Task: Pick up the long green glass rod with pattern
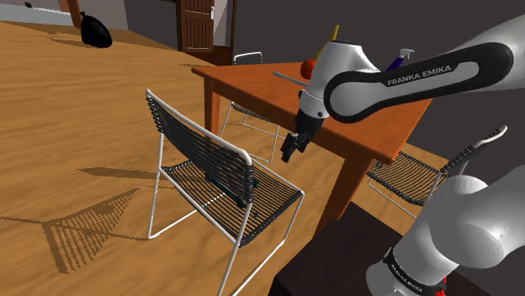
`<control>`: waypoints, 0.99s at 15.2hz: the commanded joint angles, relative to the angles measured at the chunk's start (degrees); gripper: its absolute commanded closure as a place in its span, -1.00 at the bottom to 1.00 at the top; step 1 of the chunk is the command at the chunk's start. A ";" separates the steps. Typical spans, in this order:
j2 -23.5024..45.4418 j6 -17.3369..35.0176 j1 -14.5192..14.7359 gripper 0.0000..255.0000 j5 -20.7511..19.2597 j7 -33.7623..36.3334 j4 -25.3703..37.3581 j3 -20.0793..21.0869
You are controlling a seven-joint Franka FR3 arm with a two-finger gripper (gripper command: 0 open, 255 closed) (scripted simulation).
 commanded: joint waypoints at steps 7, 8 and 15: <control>15.56 17.41 0.96 -1.00 0.00 5.09 -1.29 4.16; 17.88 19.47 0.95 -1.00 -0.42 5.96 -0.98 4.70; 35.18 32.04 1.47 -1.00 -8.80 15.73 3.71 6.47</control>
